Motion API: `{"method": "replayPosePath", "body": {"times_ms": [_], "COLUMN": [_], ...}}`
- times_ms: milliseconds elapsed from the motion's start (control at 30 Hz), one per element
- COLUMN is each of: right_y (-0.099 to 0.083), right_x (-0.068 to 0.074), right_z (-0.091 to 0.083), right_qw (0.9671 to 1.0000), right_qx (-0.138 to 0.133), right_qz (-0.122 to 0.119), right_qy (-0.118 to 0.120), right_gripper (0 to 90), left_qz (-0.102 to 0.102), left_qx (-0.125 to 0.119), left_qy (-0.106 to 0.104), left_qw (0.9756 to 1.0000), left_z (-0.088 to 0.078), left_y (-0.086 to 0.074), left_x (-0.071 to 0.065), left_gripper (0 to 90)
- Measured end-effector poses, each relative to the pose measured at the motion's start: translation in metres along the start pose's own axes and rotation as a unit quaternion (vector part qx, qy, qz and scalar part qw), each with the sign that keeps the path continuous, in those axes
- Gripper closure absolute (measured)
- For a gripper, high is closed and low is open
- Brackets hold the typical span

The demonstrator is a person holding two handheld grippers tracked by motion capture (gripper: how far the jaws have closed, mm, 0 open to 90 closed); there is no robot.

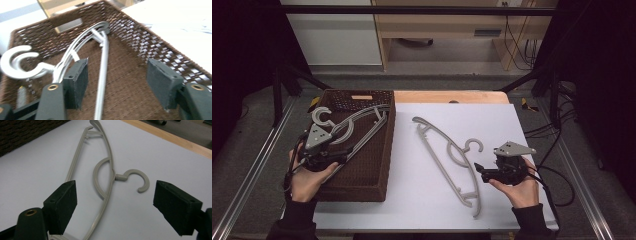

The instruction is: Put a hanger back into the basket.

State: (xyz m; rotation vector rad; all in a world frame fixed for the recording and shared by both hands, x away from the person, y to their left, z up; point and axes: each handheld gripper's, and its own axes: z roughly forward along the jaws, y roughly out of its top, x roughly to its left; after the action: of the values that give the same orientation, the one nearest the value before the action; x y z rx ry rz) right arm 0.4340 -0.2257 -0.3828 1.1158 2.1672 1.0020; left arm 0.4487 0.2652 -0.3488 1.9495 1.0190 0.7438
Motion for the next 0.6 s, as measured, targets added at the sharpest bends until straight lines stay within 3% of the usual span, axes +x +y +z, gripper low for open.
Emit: {"method": "replayPosePath", "body": {"times_ms": [267, 600], "right_y": [0.001, 0.000], "right_x": [0.000, 0.001], "right_z": [0.013, 0.035], "right_qw": [0.9998, 0.9982], "right_qx": [0.018, 0.059], "right_qz": [0.004, 0.011], "right_qy": [0.000, 0.003], "right_gripper": [21.2, 27.7], "left_qz": [0.013, 0.039], "left_qx": [-0.014, -0.019], "left_qy": [-0.026, -0.033], "left_qw": [0.9995, 0.9985], "left_z": [0.001, 0.000], "left_y": [-0.001, 0.004], "left_x": [-0.016, -0.028], "left_gripper": [27.9, 25.7]}}
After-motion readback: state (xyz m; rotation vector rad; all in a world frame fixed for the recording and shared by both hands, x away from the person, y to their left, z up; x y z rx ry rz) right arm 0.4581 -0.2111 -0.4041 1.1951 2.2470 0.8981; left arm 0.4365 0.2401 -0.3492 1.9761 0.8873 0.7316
